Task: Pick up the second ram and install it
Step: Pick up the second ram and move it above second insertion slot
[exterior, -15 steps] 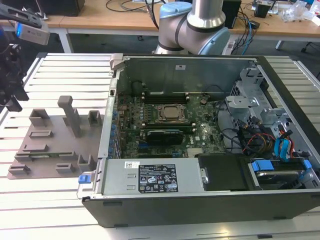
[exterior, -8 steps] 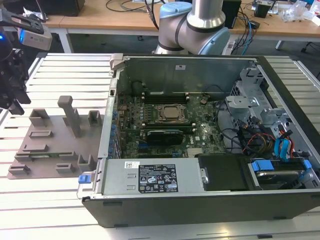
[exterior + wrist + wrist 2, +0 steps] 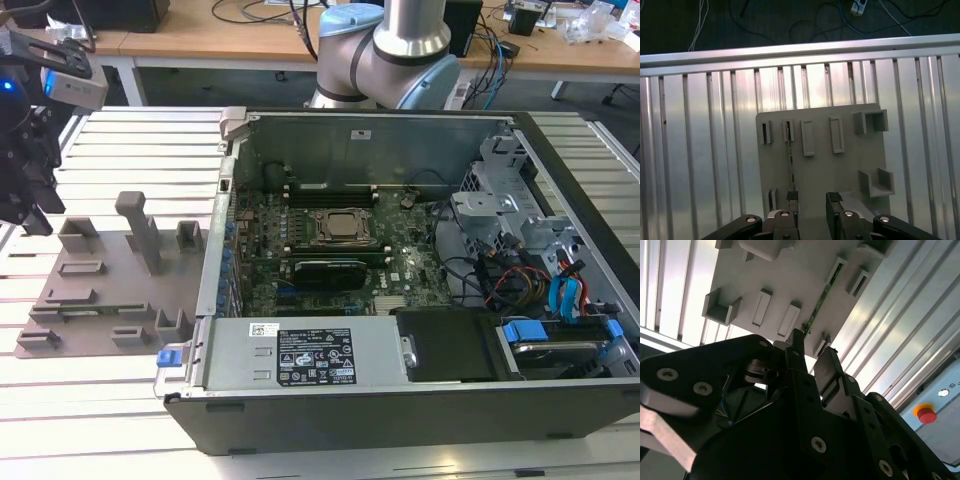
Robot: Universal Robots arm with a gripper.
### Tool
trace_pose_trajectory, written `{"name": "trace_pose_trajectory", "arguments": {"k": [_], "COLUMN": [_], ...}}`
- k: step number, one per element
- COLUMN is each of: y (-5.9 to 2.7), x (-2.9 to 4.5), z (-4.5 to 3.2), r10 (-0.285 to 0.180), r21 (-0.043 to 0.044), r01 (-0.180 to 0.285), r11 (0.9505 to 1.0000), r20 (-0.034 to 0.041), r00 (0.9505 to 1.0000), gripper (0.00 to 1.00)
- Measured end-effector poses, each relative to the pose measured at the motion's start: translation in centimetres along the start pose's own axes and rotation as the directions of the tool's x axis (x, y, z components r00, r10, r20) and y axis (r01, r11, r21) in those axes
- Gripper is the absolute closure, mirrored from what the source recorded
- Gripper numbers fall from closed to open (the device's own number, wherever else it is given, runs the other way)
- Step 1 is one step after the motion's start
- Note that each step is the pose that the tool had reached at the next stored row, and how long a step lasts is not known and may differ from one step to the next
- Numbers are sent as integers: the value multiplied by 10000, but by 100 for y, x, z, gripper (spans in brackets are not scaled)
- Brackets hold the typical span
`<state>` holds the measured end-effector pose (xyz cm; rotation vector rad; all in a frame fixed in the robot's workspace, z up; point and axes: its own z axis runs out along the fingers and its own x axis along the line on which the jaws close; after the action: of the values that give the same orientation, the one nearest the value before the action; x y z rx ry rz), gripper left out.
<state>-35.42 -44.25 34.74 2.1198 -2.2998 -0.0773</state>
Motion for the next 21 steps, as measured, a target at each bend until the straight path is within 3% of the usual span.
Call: {"name": "trace_pose_trajectory", "arguments": {"k": [21], "y": [-10], "x": [5], "z": [221], "r10": [0], "r21": [0], "r01": [0], "r11": [10000], "r20": [0], "r00": [10000], "gripper": [64]}}
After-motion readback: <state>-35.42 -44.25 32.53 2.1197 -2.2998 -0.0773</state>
